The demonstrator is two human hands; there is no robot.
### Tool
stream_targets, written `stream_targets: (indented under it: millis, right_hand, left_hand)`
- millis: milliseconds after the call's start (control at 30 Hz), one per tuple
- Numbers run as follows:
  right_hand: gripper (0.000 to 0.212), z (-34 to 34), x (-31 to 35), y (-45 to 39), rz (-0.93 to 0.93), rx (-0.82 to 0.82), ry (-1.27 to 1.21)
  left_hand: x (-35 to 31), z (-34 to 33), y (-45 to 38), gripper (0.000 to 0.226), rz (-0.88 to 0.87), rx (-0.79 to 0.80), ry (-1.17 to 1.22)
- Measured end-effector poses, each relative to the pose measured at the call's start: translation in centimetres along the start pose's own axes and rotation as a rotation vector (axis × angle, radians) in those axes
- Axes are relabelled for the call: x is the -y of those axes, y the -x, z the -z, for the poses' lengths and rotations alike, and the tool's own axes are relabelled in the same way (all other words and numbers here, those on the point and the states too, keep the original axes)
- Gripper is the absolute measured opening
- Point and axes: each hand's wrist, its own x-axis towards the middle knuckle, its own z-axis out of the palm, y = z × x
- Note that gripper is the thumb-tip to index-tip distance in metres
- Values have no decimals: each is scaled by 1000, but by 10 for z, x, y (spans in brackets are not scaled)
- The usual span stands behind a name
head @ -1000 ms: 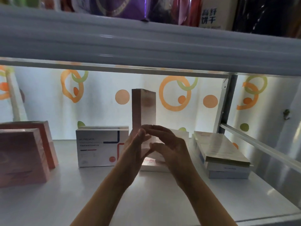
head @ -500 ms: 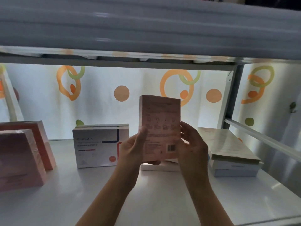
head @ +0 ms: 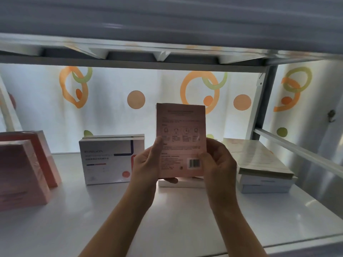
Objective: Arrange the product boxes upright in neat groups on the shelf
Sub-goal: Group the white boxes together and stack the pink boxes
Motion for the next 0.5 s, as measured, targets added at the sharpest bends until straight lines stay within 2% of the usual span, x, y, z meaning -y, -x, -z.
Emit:
stream_targets:
  millis: [133, 267, 367, 433, 500]
  right_hand:
    - [20, 1, 2, -1, -30, 33, -75]
    - [22, 8, 7, -5, -118, 73, -180]
    - [24, 12, 12, -3, -166, 81, -234]
    - [24, 12, 15, 2, -189, 91, -257]
    - [24, 12, 19, 10, -207, 103, -293]
  left_hand:
    - [-1, 0, 0, 52, 0, -3, -8]
    - [-6, -7, 6, 46, -118, 17, -59]
    - [-9, -15, 12, 35, -209, -86, -125]
    - [-9, -15, 19, 36, -251, -166, -179]
    - [-10, -11, 23, 31, -303, -192, -265]
